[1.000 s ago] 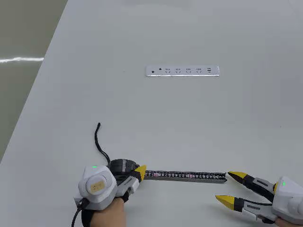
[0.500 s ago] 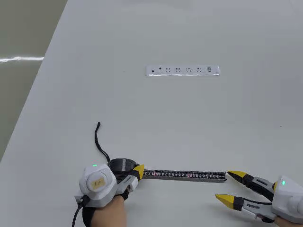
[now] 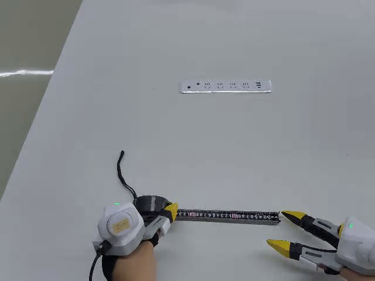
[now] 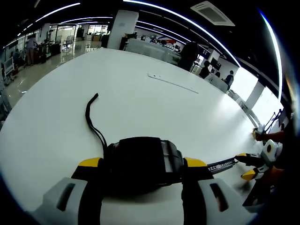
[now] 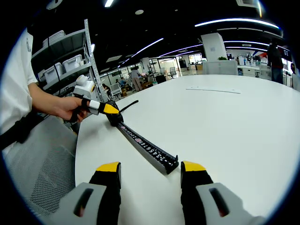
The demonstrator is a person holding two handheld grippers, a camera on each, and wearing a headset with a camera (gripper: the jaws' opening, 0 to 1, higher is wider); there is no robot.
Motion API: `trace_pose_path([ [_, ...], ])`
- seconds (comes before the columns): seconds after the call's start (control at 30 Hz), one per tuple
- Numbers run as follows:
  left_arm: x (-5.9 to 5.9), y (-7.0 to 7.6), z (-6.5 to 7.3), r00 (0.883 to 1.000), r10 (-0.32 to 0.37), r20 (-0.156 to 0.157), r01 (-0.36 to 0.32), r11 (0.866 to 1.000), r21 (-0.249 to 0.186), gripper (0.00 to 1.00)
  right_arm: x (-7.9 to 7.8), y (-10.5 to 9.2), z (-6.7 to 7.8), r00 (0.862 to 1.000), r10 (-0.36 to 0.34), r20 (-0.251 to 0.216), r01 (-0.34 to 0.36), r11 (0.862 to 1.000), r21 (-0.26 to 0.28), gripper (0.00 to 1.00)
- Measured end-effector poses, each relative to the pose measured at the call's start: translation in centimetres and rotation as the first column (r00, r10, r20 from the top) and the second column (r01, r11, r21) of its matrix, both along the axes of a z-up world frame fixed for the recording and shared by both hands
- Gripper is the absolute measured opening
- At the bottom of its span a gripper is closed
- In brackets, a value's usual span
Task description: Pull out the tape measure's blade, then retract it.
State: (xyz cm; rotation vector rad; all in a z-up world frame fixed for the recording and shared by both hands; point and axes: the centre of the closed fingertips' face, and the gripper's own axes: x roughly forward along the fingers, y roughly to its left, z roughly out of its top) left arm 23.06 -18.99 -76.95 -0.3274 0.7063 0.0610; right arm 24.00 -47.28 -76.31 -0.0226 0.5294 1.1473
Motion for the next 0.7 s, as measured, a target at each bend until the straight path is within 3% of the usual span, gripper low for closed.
trace_pose_path([
  [0.7,0.0,0.0,0.0,1.0,-0.001,0.0,0.001,1.0,0.001,0.66,1.1,-0.2,-1.3,0.998,0.057,0.027,-0.056,0.997,-0.05,0.43],
])
